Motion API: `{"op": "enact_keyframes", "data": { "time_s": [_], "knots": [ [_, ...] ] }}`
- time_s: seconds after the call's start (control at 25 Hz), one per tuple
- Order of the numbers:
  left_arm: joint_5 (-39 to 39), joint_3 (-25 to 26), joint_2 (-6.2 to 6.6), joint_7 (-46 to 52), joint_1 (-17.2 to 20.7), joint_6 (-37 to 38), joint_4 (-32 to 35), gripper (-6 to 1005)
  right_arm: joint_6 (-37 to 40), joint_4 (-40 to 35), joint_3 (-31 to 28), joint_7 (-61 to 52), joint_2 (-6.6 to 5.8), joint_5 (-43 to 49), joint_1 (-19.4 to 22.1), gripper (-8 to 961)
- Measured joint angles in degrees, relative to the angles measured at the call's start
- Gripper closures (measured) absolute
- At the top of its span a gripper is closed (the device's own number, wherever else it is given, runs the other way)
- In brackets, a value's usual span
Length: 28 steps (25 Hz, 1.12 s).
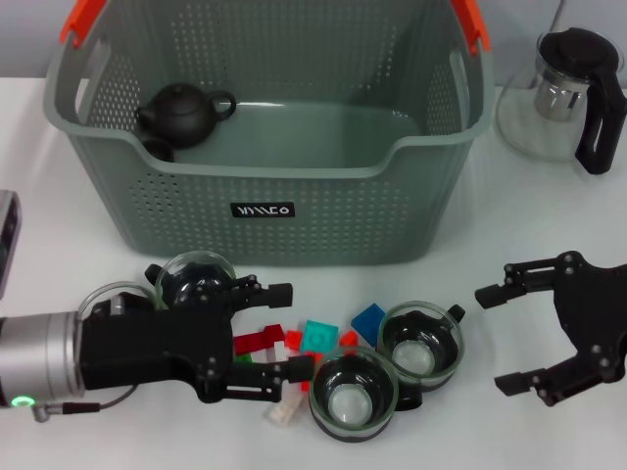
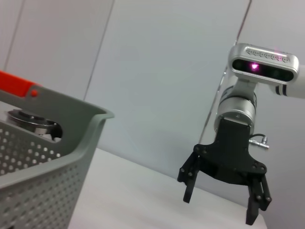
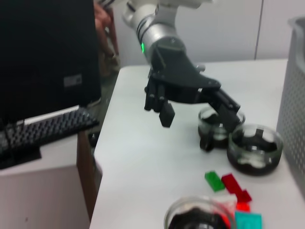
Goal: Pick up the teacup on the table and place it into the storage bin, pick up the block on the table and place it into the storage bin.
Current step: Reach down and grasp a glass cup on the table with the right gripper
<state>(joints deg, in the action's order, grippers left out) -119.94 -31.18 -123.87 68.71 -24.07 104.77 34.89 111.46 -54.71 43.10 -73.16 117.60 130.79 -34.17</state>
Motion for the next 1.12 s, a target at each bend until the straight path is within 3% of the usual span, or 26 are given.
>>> {"op": "enact_keyframes", "data": {
  "time_s": [0.44,1.12],
  "knots": [
    [0.42,0.5,-0.04,-1.79,-0.13,-2.88,-1.17,65,0.1,-1.73,1.5,-0.31,1.05,8.57,-5.32,40],
    [2.29,1.03,-0.15,-3.42,-0.29,-5.53,-3.06,65,-1.36,-2.39,12.87,-0.93,2.36,15.35,-10.0,39]
  ]
}}
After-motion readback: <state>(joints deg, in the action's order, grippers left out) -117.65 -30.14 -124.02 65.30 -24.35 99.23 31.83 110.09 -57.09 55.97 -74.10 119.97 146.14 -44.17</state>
